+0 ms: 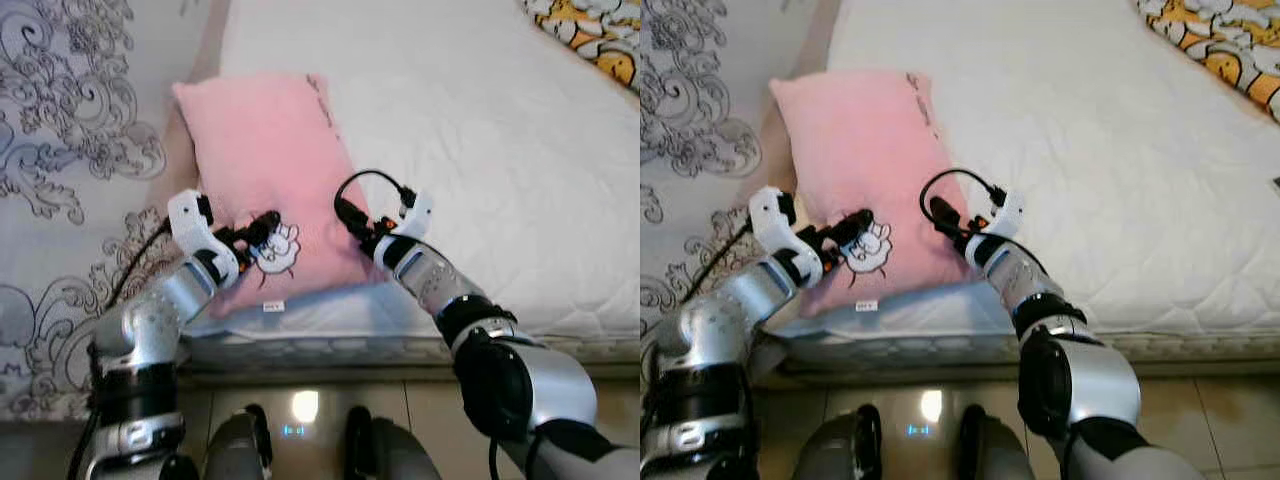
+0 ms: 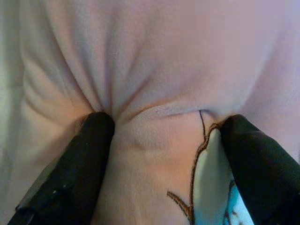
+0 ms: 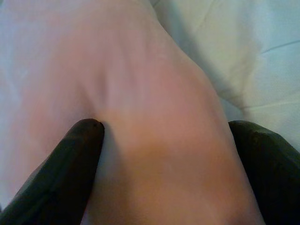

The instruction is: Clean up the room

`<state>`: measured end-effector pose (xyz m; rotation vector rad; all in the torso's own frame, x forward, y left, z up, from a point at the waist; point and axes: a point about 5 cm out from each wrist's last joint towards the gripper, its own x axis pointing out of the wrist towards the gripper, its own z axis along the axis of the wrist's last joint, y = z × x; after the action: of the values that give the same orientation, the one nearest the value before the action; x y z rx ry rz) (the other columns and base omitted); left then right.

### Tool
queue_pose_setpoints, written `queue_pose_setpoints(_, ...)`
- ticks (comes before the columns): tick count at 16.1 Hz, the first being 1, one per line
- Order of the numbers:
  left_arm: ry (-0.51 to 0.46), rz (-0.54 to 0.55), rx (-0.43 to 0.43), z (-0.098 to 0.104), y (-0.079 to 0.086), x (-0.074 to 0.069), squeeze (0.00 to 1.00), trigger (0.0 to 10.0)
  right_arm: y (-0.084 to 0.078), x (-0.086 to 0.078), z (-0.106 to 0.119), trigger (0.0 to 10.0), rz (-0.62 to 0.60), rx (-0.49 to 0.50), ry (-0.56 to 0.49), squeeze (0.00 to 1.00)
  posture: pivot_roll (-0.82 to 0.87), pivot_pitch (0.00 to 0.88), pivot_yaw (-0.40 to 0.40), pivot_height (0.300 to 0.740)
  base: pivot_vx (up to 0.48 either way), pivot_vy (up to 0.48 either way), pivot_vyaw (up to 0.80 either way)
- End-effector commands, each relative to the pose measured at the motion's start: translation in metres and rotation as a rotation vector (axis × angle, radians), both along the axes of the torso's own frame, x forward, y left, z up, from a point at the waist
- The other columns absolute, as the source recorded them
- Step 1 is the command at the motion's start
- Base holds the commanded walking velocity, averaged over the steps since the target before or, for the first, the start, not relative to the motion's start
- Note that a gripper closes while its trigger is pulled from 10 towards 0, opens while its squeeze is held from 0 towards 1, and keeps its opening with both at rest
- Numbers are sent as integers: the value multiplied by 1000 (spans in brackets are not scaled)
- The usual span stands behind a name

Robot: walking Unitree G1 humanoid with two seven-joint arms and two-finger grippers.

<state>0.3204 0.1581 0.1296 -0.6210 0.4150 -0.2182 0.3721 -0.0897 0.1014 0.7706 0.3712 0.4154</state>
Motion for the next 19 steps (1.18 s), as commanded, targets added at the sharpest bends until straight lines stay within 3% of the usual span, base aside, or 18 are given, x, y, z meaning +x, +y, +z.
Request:
queue_pose_setpoints(1, 102, -37, 1, -25, -11, -6, 0, 10000, 2, -1, -2, 10000, -1, -13, 12, 0, 55, 239, -61, 740, 0, 0, 0)
queue_pose_setpoints(2, 99, -26, -15, -26, -12, -4, 0, 4078, 2, -1, -2, 2471, -6, -14, 15, 0, 53, 237, -61, 740, 0, 0, 0)
queue_pose_setpoints(3, 64, -15, -56, -25, -12, 0, 0, 0, 3, -1, -3, 0, -9, -13, 15, 0, 54, 220, -65, 740, 0, 0, 0)
queue_pose_setpoints(5, 24, 40, -116, -22, -5, 8, 0, 0, 6, -2, -3, 0, -3, 1, 16, 0, 54, 211, -68, 740, 0, 0, 0)
queue_pose_setpoints(7, 0, 69, -215, -19, -3, 11, 0, 0, 9, -4, -6, 0, 15, 0, 11, 0, 52, 205, -73, 740, 0, 0, 0)
queue_pose_setpoints(8, -29, 136, -291, -17, -1, 13, 0, 0, 6, -4, -7, 0, -14, 11, 19, 0, 45, 201, -72, 740, 0, 0, 0)
queue_pose_setpoints(11, -39, 79, -249, -21, -12, 12, 0, 0, 10, -7, -10, 0, -27, 28, 22, 0, 16, 186, -57, 740, 0, 0, 0)
queue_pose_setpoints(17, -48, 4, -210, -18, -19, 17, 0, 0, 7, -13, -21, 0, -27, 6, 45, 0, 25, 182, -49, 740, 0, 0, 0)
queue_pose_setpoints(19, -49, 11, -177, -21, -14, 18, 0, 0, 4, -12, -21, 0, -55, -89, 7, 0, 28, 176, -48, 740, 0, 0, 0)
